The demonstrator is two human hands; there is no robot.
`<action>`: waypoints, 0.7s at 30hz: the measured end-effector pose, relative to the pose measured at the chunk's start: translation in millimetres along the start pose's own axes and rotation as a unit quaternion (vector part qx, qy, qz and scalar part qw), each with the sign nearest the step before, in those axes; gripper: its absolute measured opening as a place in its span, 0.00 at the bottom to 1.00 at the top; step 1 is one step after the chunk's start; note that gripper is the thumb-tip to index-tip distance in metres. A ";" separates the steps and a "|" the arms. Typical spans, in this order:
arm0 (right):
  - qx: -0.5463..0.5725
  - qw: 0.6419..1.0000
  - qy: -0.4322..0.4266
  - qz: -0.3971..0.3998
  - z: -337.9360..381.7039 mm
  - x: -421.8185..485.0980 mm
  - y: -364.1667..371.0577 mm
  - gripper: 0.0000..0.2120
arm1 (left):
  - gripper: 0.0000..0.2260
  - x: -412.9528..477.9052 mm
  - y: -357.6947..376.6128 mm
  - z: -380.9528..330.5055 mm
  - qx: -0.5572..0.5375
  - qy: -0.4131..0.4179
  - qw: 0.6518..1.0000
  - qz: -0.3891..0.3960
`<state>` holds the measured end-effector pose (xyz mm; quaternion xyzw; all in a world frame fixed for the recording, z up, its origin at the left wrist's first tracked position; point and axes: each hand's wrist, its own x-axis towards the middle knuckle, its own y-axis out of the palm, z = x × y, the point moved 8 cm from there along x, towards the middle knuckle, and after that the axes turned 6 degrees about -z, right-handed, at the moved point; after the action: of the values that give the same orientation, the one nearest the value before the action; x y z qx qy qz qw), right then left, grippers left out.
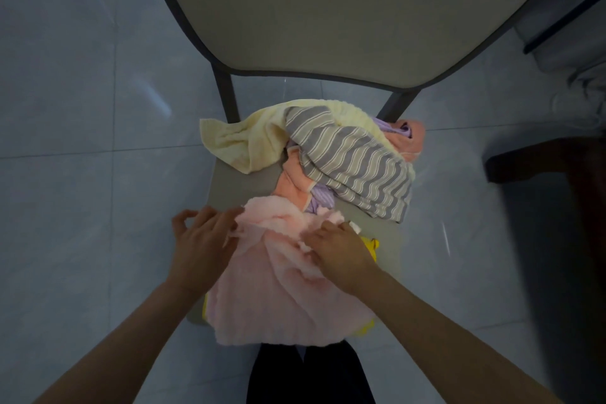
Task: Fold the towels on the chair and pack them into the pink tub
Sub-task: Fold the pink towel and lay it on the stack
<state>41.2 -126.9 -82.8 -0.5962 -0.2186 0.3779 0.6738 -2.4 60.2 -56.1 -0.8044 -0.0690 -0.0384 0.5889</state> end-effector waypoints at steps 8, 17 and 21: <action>0.143 0.980 0.118 0.071 -25.2 -57.0 0.9 0.30 | 0.15 -45.6 35.7 -20.3 0.005 0.193 0.973 0.129; 0.570 0.725 0.375 -0.096 -98.7 -41.0 -17.1 0.14 | 0.18 -44.7 55.0 -32.5 0.046 0.234 0.959 0.151; 0.423 0.810 0.401 -0.063 -98.3 -13.2 22.9 0.20 | 0.18 -45.1 55.8 -34.1 0.037 0.225 0.962 0.152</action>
<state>100.6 -199.7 -122.0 -0.3358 0.2149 0.1169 0.9096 -37.5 8.2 -104.8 -0.7535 0.1870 -0.1258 0.6176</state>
